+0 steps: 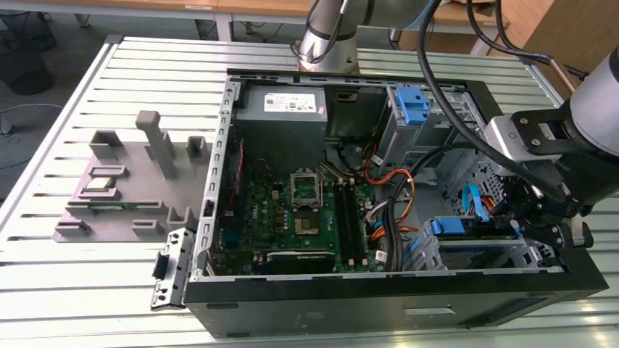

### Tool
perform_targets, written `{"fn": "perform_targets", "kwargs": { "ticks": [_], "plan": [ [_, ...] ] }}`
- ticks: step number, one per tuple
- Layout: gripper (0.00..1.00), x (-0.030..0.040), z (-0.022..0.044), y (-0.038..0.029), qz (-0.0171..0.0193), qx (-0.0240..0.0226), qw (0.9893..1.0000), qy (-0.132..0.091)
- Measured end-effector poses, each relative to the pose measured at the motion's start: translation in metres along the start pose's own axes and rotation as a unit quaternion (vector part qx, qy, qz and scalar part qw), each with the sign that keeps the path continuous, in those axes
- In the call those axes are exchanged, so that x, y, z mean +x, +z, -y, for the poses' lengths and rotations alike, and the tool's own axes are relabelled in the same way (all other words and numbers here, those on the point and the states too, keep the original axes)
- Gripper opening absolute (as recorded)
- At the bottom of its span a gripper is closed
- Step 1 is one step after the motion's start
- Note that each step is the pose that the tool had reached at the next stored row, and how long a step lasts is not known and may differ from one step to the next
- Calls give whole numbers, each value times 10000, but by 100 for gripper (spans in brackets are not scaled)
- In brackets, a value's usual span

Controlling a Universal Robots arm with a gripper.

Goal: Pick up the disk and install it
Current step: 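Insert the second disk wire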

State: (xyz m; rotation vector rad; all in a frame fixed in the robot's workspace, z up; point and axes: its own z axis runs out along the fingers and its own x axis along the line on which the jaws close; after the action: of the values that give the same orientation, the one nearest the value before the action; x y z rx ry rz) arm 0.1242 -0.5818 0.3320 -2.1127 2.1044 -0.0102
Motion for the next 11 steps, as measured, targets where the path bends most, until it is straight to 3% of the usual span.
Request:
{"fn": "perform_targets", "kwargs": {
  "ticks": [11],
  "plan": [
    [24, -9, -7, 1, -7, 11, 10000, 65]
  ]
}}
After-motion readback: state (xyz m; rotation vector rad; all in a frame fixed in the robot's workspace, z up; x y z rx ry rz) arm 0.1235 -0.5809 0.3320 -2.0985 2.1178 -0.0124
